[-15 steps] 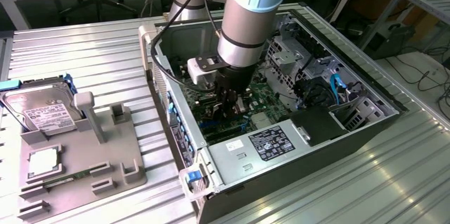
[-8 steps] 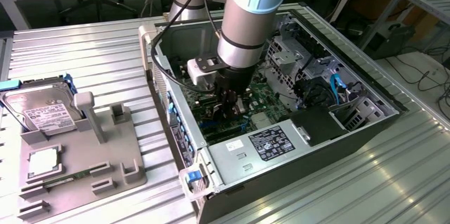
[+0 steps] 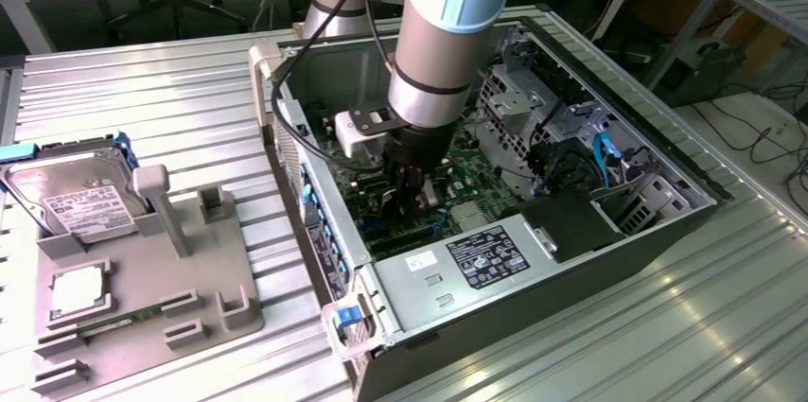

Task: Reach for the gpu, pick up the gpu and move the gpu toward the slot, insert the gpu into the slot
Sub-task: 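Insert the gpu into the slot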

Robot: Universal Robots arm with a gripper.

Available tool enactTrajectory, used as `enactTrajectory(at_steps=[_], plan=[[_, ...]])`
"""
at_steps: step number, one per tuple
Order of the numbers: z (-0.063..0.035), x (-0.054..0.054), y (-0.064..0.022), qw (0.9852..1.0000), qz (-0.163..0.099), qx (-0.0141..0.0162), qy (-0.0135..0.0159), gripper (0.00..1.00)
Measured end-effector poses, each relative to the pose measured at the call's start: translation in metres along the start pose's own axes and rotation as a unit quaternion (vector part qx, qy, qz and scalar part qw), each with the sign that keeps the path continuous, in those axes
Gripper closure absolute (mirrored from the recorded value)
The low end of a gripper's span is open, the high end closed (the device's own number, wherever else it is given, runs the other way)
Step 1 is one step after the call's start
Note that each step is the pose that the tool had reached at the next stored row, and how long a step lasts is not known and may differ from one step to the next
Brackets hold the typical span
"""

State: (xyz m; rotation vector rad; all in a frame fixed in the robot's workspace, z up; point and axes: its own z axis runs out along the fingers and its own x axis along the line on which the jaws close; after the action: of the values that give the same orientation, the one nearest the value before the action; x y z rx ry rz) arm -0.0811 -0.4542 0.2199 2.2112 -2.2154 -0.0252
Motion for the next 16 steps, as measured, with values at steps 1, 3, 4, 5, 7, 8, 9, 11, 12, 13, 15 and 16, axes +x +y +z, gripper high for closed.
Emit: enactTrajectory(at_steps=[1,3,4,5,7,8,9,11,12,13,15,16], plan=[[0.0003,0.0,0.0,1.0,0.0,0.0001,-0.0003,0.72],[0.0003,0.0,0.0,1.0,0.0,0.0001,-0.0002,0.72],[0.0003,0.0,0.0001,1.0,0.0,0.0,-0.0002,0.72],[0.0003,0.0,0.0,1.0,0.0,0.0,-0.0002,0.72],[0.0004,0.0,0.0001,1.0,0.0,0.0001,-0.0003,0.72],[0.002,-0.001,-0.0002,1.0,0.0,0.0012,-0.0022,0.71],[0.0011,0.0,0.0,1.0,0.0,0.0011,-0.001,0.71],[-0.0008,0.0,0.0001,1.0,0.0,0.0022,-0.0005,0.65],[-0.0094,0.0,0.0002,1.0,0.0,0.0052,-0.0002,0.65],[-0.0155,0.0,0.0003,1.0,0.0,0.0067,-0.0001,0.65],[-0.0242,0.0,0.0005,1.0,0.0,0.0086,-0.0002,0.65],[-0.029,0.0,0.0006,1.0,0.0,0.0095,-0.0002,0.65]])
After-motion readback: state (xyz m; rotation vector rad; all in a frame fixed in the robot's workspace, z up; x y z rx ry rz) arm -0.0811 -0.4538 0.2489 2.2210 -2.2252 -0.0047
